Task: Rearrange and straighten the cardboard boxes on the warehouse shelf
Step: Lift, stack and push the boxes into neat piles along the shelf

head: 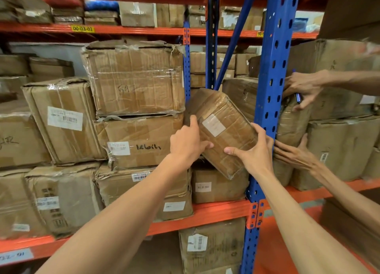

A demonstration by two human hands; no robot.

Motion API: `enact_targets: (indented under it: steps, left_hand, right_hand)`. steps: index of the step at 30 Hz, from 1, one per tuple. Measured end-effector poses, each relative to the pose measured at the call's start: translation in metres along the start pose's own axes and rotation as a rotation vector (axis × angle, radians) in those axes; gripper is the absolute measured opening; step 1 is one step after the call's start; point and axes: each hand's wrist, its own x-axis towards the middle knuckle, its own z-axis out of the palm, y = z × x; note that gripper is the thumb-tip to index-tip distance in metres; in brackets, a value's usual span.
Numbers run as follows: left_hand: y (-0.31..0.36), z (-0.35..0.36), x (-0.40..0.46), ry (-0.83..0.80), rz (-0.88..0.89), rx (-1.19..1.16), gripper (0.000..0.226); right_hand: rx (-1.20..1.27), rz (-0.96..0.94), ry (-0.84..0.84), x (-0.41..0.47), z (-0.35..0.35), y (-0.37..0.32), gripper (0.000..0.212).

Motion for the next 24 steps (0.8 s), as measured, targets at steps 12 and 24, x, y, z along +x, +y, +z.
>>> enact_targets:
  steps: [12, 24]
  left_hand:
    - [0.028, -0.038, 0.044, -0.226, 0.148, 0.270, 0.136]
    - [-0.001, -0.028, 0.029, -0.002, 0.001, -0.094, 0.067]
  right_hand:
    - [0.082, 0.169, -0.036, 0.000, 0.009, 0.010, 0.136]
    - [-0.276, -0.248, -0.120, 0.073, -0.033, -0.070, 0.125]
